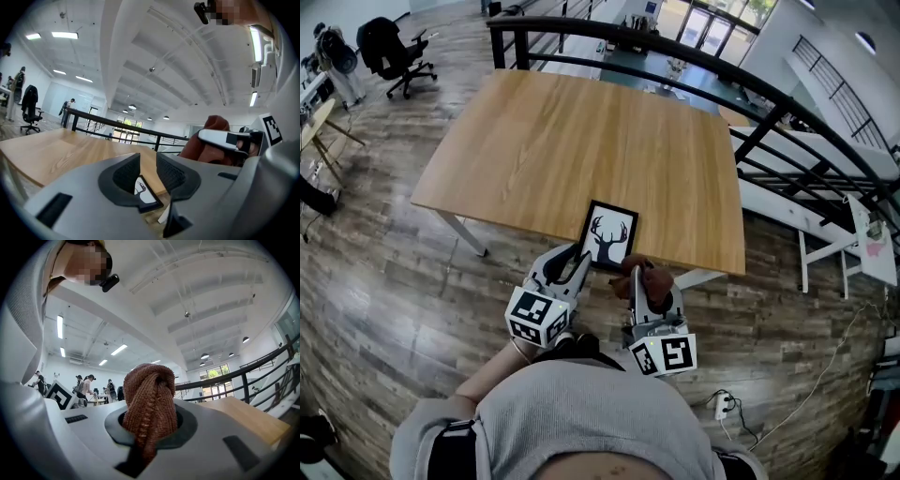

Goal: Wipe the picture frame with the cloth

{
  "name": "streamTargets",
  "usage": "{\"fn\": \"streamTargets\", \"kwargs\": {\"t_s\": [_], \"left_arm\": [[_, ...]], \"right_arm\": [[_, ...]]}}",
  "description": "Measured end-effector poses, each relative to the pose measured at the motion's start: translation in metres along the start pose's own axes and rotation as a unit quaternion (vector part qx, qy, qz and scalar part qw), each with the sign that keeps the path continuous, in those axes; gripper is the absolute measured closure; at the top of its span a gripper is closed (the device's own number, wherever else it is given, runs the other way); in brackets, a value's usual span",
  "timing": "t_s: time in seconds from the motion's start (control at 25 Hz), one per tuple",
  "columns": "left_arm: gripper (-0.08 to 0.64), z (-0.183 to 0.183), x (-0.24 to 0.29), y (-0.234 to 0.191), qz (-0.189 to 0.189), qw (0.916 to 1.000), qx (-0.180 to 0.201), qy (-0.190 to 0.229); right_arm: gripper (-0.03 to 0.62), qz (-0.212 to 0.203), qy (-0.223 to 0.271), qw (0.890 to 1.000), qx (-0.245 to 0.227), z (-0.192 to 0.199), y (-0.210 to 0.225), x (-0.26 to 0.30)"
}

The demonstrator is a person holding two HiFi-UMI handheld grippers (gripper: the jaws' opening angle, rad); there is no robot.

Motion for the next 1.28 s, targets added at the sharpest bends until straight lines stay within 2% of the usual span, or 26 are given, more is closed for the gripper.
{"fn": "streamTargets", "kwargs": {"t_s": [0.12,0.24,0.36,0.44,0.52,0.56,0.64,0.72,0.84,0.96,1.16,1.28], "left_arm": [[0.423,0.026,0.006,-0.023,-0.015,0.9989,-0.036,-0.026],[0.385,0.068,0.009,-0.050,-0.019,0.9914,-0.121,-0.046],[0.364,0.119,0.012,-0.078,-0.014,0.9715,-0.227,-0.068],[0.360,0.148,0.011,-0.095,-0.005,0.9534,-0.293,-0.071],[0.360,0.166,0.009,-0.107,0.007,0.9338,-0.353,-0.056],[0.360,0.172,0.009,-0.111,0.011,0.9283,-0.368,-0.053],[0.360,0.180,0.014,-0.117,0.020,0.9240,-0.378,-0.056],[0.360,0.183,0.024,-0.118,0.044,0.9156,-0.397,-0.049],[0.360,0.193,0.042,-0.120,0.084,0.8959,-0.434,-0.038],[0.360,0.206,0.052,-0.126,0.105,0.8761,-0.469,-0.032],[0.360,0.216,0.069,-0.126,0.145,0.8580,-0.492,-0.034],[0.360,0.216,0.080,-0.120,0.178,0.8581,-0.479,-0.048]], "right_arm": [[0.546,0.000,-0.025,1.000,0.000,0.016,0.005,0.006],[0.547,0.001,-0.048,0.999,0.005,0.031,0.010,0.008],[0.546,-0.001,-0.067,0.998,0.005,0.043,0.013,0.010],[0.547,-0.005,-0.079,0.997,0.001,0.050,0.013,0.013],[0.547,-0.009,-0.084,0.996,-0.002,0.055,0.010,0.015],[0.546,-0.010,-0.085,0.996,-0.004,0.056,0.009,0.015],[0.546,-0.012,-0.088,0.996,-0.006,0.060,0.008,0.016],[0.547,-0.012,-0.093,0.996,-0.006,0.065,0.009,0.017],[0.546,-0.008,-0.102,0.995,-0.006,0.071,0.011,0.018],[0.546,-0.006,-0.106,0.994,-0.006,0.075,0.013,0.018],[0.548,0.003,-0.116,0.993,-0.003,0.081,0.020,0.016],[0.547,0.003,-0.118,0.993,0.006,0.085,0.022,0.016]]}}
Point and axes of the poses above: the fingertips, and each gripper's own axes: x forward along the fingers, y to its right, z out of its underside, the point moved 3 cm from there along -x, backward along the fingers, and after that the axes turned 15 degrees about z, right-handed, at the moved point
